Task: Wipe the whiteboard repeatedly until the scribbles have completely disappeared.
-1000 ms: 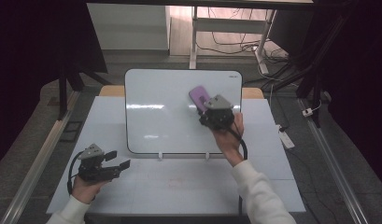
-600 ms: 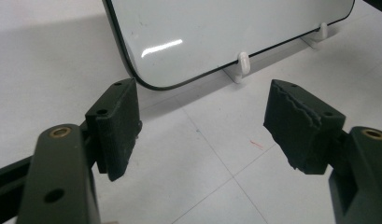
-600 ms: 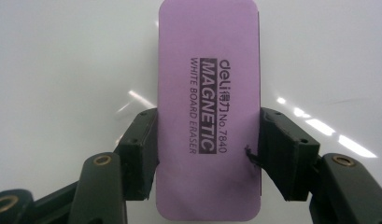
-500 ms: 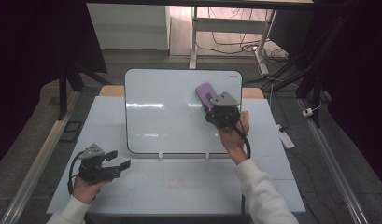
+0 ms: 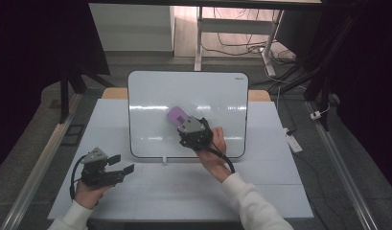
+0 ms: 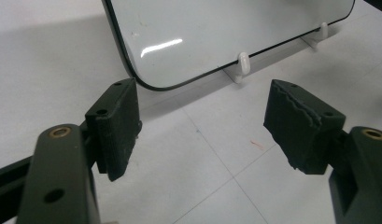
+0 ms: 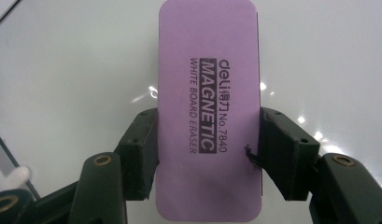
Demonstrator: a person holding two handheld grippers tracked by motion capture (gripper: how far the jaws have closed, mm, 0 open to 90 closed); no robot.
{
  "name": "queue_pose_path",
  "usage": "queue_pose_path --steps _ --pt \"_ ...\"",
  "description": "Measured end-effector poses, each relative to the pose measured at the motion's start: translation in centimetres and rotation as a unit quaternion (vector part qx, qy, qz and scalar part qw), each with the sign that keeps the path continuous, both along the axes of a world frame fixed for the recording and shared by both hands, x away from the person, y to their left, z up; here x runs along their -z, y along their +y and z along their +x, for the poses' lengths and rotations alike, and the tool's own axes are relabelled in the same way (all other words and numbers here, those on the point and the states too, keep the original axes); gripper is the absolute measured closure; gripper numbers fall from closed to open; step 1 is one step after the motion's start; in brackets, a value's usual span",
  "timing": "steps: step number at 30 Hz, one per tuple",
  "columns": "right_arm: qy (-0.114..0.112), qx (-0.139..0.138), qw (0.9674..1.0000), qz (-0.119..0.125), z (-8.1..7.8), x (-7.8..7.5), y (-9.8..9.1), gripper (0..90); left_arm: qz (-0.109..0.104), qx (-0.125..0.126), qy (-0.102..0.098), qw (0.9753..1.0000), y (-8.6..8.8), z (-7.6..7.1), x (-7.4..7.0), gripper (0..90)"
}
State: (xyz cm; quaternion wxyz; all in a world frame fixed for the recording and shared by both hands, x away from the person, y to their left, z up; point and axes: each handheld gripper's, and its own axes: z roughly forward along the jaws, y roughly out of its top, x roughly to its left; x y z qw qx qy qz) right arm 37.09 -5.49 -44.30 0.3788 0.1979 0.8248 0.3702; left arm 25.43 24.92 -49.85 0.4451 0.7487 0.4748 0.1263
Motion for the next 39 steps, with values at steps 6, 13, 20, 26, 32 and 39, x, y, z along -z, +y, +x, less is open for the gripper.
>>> queue_pose_path --steps 6,13,20,26,32,39 --pt "0.013 0.022 0.9989 0.039 1.2 -1.2 -2.9 40.9 -0.003 0.0 0.0 1.0 0.2 0.0 0.0 27.5" --pt "0.0 0.095 0.9921 0.082 2.9 -3.2 -8.2 40.9 0.0 0.001 0.0 1.0 0.0 0.0 0.0 27.4" --pt "-0.003 0.116 0.9883 0.099 3.5 -3.8 -10.0 40.9 0.0 0.0 0.002 1.0 0.0 0.0 0.0 27.4" --pt "-0.002 0.112 0.9895 0.092 3.0 -3.3 -9.4 40.9 0.0 0.0 0.001 1.0 -0.1 0.0 0.0 27.4" --pt "0.023 0.084 0.9922 0.089 2.2 -2.5 -8.4 40.9 0.002 0.001 0.002 1.0 -0.2 0.1 0.0 27.4" --pt "0.064 0.046 0.9894 0.122 1.4 -2.7 -8.4 40.9 0.001 0.0 0.002 1.0 -0.2 0.1 0.0 27.3"
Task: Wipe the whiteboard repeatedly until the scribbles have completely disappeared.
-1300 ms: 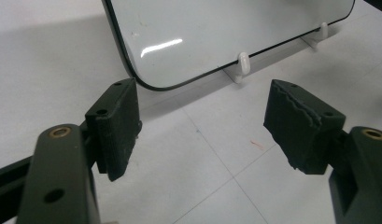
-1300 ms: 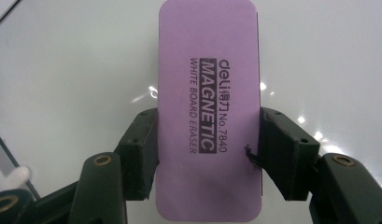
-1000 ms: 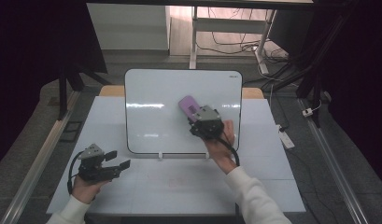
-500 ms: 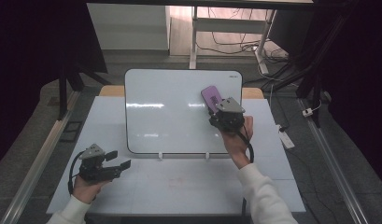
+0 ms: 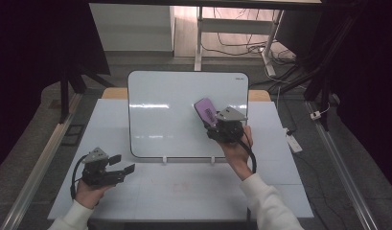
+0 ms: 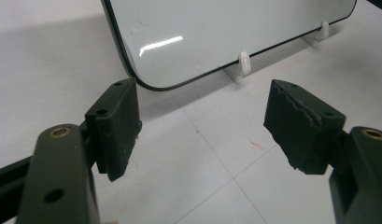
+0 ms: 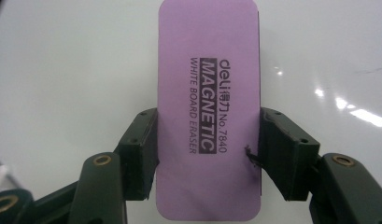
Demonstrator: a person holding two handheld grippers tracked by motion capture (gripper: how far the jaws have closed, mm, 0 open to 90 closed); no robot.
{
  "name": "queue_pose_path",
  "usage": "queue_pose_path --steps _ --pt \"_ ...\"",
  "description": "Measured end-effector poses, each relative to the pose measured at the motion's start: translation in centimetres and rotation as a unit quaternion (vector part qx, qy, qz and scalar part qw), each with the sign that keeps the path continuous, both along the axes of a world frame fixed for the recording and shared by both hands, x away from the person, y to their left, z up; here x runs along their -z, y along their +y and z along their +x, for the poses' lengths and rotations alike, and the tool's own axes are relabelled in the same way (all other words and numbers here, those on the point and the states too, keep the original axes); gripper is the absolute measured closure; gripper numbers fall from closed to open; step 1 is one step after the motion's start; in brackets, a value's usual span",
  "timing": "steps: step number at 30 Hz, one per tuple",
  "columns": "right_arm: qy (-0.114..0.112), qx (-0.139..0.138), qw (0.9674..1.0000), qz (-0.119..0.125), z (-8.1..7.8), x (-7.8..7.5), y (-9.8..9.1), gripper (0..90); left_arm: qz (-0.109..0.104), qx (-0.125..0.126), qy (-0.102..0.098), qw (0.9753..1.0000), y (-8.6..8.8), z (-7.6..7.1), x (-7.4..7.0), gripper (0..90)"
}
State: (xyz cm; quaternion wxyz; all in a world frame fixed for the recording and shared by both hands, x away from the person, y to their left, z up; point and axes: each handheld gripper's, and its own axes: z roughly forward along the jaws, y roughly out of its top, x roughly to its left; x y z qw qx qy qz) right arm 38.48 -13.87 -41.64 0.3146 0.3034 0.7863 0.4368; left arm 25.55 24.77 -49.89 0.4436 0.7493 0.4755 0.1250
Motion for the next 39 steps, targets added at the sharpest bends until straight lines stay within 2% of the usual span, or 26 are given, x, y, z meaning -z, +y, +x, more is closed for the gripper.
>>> queue_pose_path --steps 8,12,21,29,33,39 --pt "0.019 -0.036 0.9991 0.015 -1.9 0.5 -0.1 40.9 0.001 0.0 -0.001 1.0 0.0 0.0 0.0 27.4" --pt "0.034 -0.047 0.9981 0.02 -2.5 1.3 -0.3 40.8 0.0 -0.003 -0.001 1.0 0.0 0.1 0.0 27.4" --pt "0.046 -0.07 0.9959 0.035 -3.7 2.5 -0.3 40.8 -0.008 -0.005 0.0 1.0 0.0 0.2 0.0 27.0" --pt "0.045 -0.085 0.9942 0.048 -4.6 3.4 0.5 40.8 -0.024 -0.007 -0.004 0.9997 -0.5 0.4 -0.5 27.0" --pt "0.041 -0.097 0.9929 0.055 -4.8 3.7 1.2 40.8 -0.025 0.006 -0.014 0.9996 -1.5 0.7 -1.3 26.7" --pt "0.031 -0.11 0.992 0.053 -5.6 4.2 2.3 40.8 -0.028 0.02 -0.014 0.9993 -2.6 1.1 -1.6 26.5"
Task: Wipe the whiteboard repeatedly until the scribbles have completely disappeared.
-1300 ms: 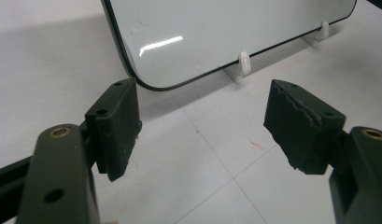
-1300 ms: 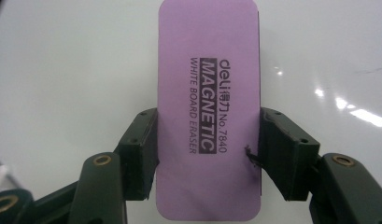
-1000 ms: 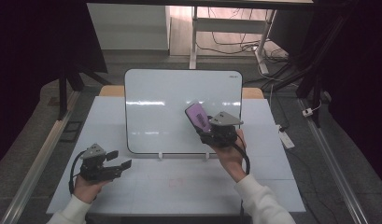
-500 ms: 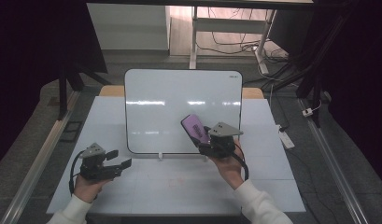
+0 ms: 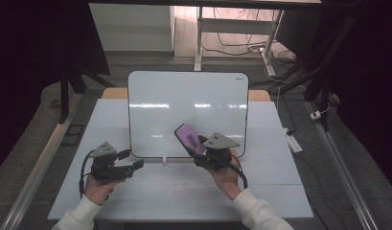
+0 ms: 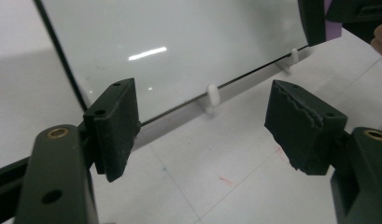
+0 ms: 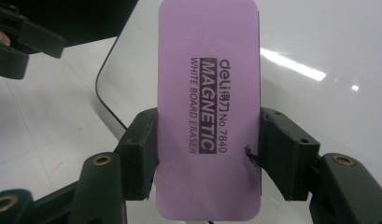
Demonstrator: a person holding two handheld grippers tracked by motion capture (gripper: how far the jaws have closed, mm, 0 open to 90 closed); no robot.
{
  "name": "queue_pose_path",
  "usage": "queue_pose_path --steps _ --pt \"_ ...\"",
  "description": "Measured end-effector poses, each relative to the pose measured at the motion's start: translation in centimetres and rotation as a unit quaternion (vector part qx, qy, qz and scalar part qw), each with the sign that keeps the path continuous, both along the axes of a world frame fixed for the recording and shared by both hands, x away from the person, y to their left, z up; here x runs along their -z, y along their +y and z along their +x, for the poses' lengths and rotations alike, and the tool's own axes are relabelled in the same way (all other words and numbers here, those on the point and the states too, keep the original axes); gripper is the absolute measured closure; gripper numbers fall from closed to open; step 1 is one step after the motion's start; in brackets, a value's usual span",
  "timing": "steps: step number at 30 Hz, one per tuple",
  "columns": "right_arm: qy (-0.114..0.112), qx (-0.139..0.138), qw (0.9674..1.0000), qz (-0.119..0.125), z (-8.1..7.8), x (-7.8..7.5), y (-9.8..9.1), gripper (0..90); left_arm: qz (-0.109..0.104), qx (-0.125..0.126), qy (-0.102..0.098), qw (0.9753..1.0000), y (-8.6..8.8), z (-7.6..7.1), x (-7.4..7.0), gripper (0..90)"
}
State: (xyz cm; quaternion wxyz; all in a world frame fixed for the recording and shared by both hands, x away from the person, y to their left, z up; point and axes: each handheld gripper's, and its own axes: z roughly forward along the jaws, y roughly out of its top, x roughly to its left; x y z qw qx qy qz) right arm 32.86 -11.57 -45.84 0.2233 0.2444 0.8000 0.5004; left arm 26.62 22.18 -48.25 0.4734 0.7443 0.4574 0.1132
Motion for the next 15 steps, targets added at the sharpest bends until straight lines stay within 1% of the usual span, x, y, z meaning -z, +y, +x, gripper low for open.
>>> queue_pose_path --steps 3,8,15 --pt "-0.003 -0.002 1.0 0.0 -0.1 0.1 0.2 40.8 -0.002 0.001 -0.002 1.0 -0.1 0.0 -0.2 26.6" --pt "-0.003 0.0 1.0 0.005 -0.2 0.3 0.3 40.8 -0.023 0.002 -0.001 0.9997 -0.4 0.1 -0.6 26.7" --pt "-0.003 -0.001 0.9999 0.012 -0.4 0.5 0.6 40.8 -0.04 0.012 -0.016 0.999 -2.2 0.8 -1.6 26.8"
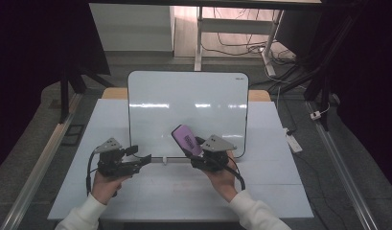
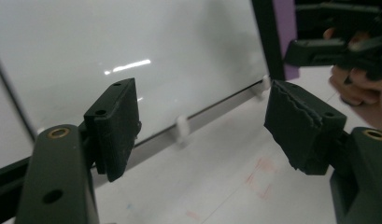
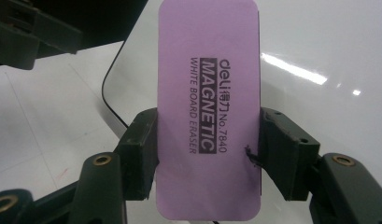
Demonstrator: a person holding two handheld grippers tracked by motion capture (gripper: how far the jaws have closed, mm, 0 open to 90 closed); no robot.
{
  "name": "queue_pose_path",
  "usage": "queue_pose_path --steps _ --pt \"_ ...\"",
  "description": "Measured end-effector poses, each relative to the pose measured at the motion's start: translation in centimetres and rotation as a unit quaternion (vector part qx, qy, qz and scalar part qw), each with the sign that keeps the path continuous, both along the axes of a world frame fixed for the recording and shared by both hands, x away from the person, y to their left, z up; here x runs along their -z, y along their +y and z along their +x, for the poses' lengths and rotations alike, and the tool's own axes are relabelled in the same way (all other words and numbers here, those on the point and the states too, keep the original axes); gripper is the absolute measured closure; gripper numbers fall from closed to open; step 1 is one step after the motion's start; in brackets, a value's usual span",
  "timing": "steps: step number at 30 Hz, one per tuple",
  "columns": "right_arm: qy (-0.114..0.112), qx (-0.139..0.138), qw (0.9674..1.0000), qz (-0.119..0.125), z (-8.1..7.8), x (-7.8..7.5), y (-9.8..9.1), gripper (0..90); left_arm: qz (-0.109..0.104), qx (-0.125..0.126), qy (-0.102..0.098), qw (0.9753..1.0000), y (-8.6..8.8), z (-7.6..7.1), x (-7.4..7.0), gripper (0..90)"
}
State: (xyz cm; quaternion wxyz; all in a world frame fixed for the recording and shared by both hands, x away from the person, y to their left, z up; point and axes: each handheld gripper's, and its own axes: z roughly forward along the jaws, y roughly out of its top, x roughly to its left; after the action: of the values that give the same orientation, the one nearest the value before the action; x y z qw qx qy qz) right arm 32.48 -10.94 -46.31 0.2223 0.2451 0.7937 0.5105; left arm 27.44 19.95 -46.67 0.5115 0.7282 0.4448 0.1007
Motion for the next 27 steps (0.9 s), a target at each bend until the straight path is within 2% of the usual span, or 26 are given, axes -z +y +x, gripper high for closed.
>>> queue_pose_path --steps 7,13,19,22,27 --pt "0.009 0.002 0.9999 0.013 0.1 0.2 0.0 40.8 -0.004 0.003 -0.01 0.9999 -1.8 0.5 -0.3 27.3" --pt "0.013 0.003 0.9995 0.027 0.1 0.3 -0.1 40.8 -0.027 0.006 -0.002 0.9996 -2.9 1.3 -0.4 28.1" --pt "0.011 0.004 0.9995 0.028 0.1 0.5 -0.1 40.8 -0.041 0.007 -0.008 0.9991 -4.0 1.8 -0.6 28.4" --pt "0.011 0.007 0.9995 0.031 0.1 0.6 0.0 40.8 -0.055 0.007 -0.003 0.9985 -4.3 2.3 -0.6 29.1" --pt "0.01 0.006 0.9993 0.035 0.0 0.8 0.1 40.8 -0.061 0.011 -0.002 0.9981 -5.0 2.8 -0.5 30.2"
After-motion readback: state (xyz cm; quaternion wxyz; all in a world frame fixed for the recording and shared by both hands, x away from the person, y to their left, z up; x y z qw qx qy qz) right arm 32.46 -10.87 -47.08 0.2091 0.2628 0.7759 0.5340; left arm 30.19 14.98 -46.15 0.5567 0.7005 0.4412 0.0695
